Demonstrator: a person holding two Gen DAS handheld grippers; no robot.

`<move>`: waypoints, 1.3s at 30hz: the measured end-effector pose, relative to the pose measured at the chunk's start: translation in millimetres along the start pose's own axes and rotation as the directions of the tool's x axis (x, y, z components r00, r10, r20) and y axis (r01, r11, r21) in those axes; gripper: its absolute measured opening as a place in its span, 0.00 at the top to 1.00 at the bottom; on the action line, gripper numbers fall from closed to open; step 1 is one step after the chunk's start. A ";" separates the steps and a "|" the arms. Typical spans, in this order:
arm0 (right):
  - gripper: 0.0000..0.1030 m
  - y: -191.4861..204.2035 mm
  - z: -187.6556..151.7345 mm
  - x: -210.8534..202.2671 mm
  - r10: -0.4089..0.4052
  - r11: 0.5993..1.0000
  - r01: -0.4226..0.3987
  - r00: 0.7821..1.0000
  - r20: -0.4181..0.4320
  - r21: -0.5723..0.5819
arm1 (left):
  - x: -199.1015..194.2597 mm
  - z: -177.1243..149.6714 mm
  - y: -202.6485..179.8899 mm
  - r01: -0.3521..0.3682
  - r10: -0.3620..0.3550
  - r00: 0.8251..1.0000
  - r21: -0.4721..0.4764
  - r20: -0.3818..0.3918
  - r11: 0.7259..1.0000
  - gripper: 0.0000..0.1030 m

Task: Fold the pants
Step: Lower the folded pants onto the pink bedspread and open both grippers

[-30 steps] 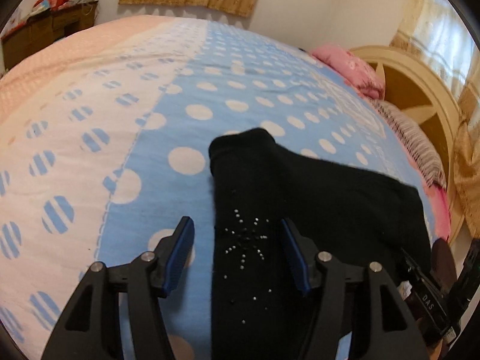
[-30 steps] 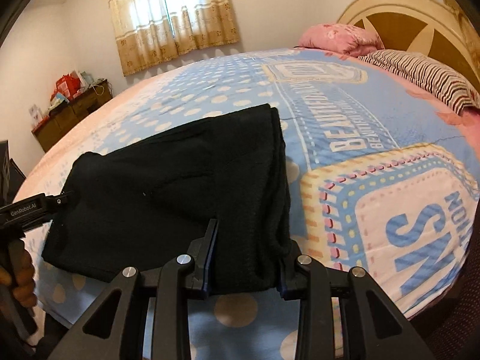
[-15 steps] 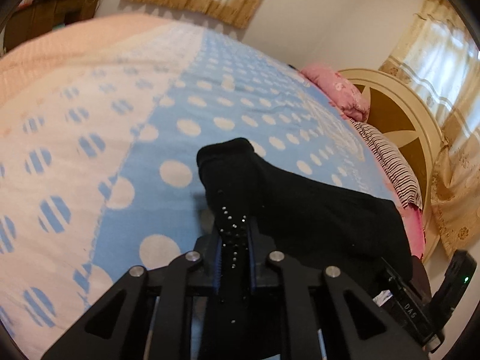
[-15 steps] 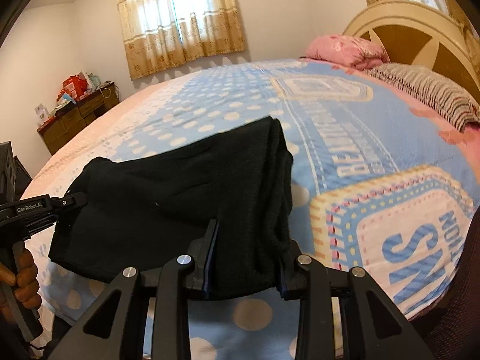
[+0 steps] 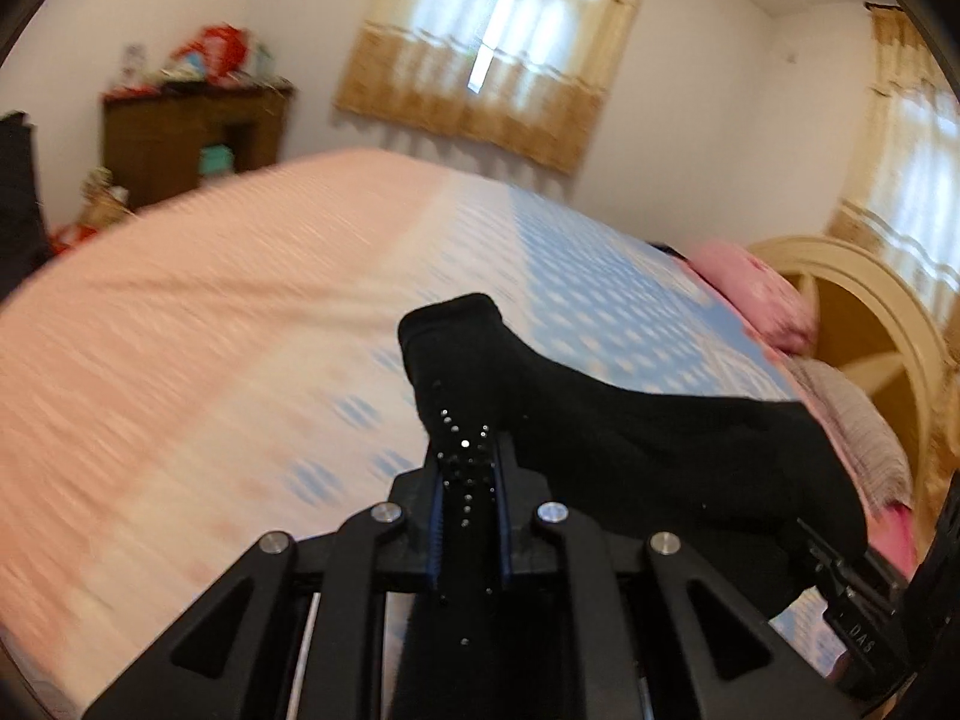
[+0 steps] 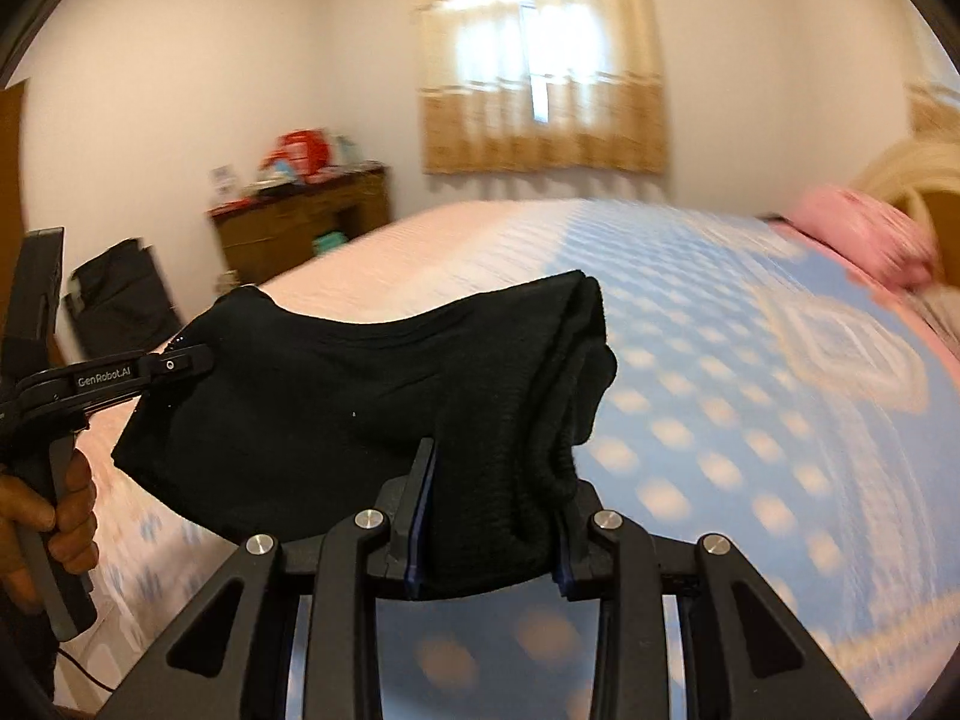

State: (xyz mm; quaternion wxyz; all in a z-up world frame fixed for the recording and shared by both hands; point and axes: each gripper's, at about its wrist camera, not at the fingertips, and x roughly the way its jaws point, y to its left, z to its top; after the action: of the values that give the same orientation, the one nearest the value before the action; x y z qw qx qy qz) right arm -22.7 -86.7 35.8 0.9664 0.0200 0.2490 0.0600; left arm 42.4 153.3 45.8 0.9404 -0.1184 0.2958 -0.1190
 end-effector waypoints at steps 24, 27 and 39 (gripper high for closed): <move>0.35 52.2 13.6 221.2 0.221 0.975 -0.211 0.931 -0.289 0.066 | 77.8 6.7 157.0 -0.519 0.503 0.853 -0.119 -0.139 0.847 0.04; 0.35 37.0 15.0 189.2 0.221 0.971 -0.193 0.951 -0.217 0.142 | 60.3 7.1 149.7 -0.596 0.588 0.802 -0.084 -0.108 0.798 0.05; 0.73 113.3 12.5 134.8 0.113 0.981 -0.125 0.990 -0.089 -0.147 | 70.4 -7.7 83.0 -0.536 0.539 0.841 0.065 -0.035 0.841 0.05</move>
State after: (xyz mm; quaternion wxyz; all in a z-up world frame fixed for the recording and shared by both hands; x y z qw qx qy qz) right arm 88.5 42.6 -10.0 0.9491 -0.0411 0.2806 0.1372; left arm 106.7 209.8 -21.8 0.9308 -0.0029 0.3382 0.1387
